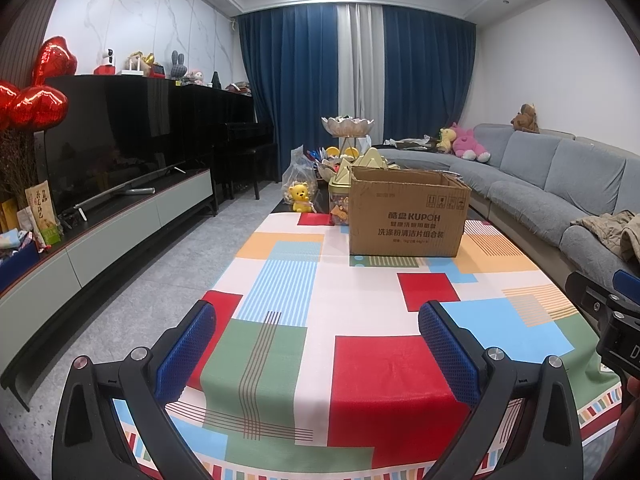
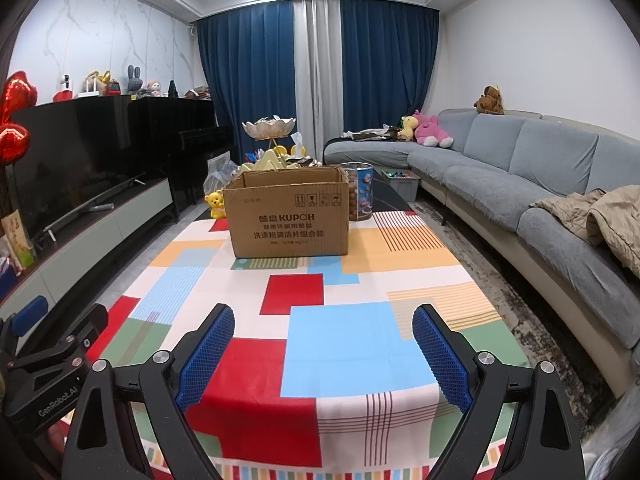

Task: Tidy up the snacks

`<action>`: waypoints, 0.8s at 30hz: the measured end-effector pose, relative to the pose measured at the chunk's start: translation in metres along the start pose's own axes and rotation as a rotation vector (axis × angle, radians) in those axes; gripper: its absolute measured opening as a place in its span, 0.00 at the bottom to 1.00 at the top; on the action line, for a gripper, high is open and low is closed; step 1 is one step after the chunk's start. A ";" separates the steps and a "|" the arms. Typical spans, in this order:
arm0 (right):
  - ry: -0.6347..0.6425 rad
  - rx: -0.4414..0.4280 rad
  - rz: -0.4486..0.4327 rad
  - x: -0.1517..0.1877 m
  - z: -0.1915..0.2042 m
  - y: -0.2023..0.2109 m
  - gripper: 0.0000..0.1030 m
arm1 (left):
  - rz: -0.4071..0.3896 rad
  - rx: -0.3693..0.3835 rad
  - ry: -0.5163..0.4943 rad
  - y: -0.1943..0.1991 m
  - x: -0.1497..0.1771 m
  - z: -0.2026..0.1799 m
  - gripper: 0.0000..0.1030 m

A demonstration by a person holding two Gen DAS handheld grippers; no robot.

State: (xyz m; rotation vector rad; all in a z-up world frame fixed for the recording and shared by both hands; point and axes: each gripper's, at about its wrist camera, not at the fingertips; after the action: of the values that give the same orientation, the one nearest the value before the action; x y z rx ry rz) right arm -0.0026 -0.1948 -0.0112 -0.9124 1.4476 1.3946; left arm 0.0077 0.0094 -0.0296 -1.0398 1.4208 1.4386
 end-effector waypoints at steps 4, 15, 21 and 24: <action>0.000 0.001 0.000 0.000 0.000 0.000 0.89 | 0.002 0.000 0.001 0.000 0.000 0.000 1.00; 0.000 -0.001 -0.001 0.000 0.000 0.000 0.89 | 0.009 0.005 0.000 0.000 0.000 0.000 1.00; 0.000 0.001 -0.003 0.000 0.001 0.000 0.89 | 0.020 0.008 -0.003 -0.002 0.001 0.000 1.00; 0.004 0.002 -0.007 -0.001 0.003 0.001 0.89 | 0.016 0.005 -0.003 -0.001 0.001 0.001 1.00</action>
State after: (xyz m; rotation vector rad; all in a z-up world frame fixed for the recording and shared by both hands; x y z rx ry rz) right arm -0.0030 -0.1918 -0.0096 -0.9191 1.4473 1.3870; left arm 0.0084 0.0106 -0.0308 -1.0252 1.4329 1.4463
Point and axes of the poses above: each gripper's, at about its wrist camera, not at the fingertips, and y roughly against the way its jaws point, z to its left, x to its underside, and after that the axes turned 7 degrees about -z, right-handed
